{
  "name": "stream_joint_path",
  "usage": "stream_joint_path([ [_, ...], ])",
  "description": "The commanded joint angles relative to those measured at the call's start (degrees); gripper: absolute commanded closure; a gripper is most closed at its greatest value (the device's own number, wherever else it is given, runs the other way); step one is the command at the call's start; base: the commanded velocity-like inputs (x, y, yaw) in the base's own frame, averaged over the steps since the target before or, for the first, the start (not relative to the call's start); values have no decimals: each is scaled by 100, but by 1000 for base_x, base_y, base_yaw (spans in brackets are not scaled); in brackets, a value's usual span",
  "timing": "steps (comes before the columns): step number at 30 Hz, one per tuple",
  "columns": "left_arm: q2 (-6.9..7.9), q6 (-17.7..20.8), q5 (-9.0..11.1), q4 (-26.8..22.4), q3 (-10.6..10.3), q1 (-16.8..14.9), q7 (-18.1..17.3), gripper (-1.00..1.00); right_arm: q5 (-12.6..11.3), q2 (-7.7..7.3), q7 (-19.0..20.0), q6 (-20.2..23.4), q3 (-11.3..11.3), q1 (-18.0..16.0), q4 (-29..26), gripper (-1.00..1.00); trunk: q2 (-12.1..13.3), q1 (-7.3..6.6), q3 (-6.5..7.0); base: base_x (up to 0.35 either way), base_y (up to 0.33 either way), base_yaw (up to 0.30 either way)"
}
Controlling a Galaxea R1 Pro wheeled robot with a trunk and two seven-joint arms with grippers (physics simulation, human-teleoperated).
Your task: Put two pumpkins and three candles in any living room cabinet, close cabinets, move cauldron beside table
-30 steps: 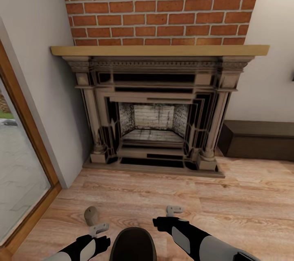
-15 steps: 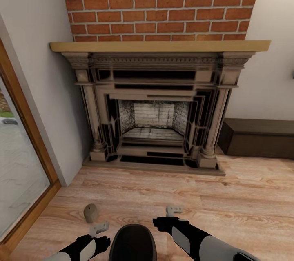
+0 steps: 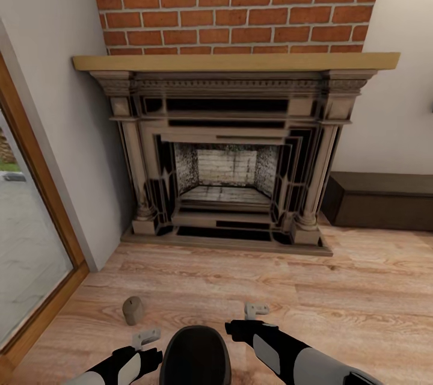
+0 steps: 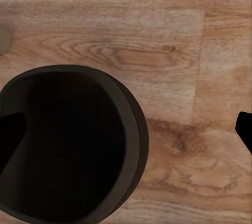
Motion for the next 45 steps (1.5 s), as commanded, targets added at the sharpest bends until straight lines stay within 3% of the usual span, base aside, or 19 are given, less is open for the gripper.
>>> stream_joint_path([
  [1,1,31,59,-14,-50,0,33,-100,-29,-3,-36,19,36,-6,-12,-100,-44,22,-24,0,0,0],
  [8,-7,30,61,-14,-55,0,30,-100,-28,-3,-36,19,36,-5,-12,-100,-325,175,-150,0,0,0],
  [15,22,31,52,-7,-48,0,-298,-100,-28,-3,-28,21,42,-5,-22,-100,-606,329,-275,0,0,0],
  [23,44,35,56,-5,-48,0,-392,-100,-21,-3,-9,93,45,-5,-52,-100,-926,505,-419,0,0,0],
  [31,96,39,36,8,-56,0,-1038,-100,-19,-3,-9,135,55,-5,-66,-100,-1247,681,-562,0,0,0],
  [37,106,39,31,12,-58,0,-1112,-100,-25,0,-24,141,405,-8,-79,-100,-1488,812,-670,0,0,0],
  [45,106,39,31,12,-57,0,-1126,-100,-27,-2,-27,138,486,-6,-82,-100,-1809,988,-814,0,0,0],
])
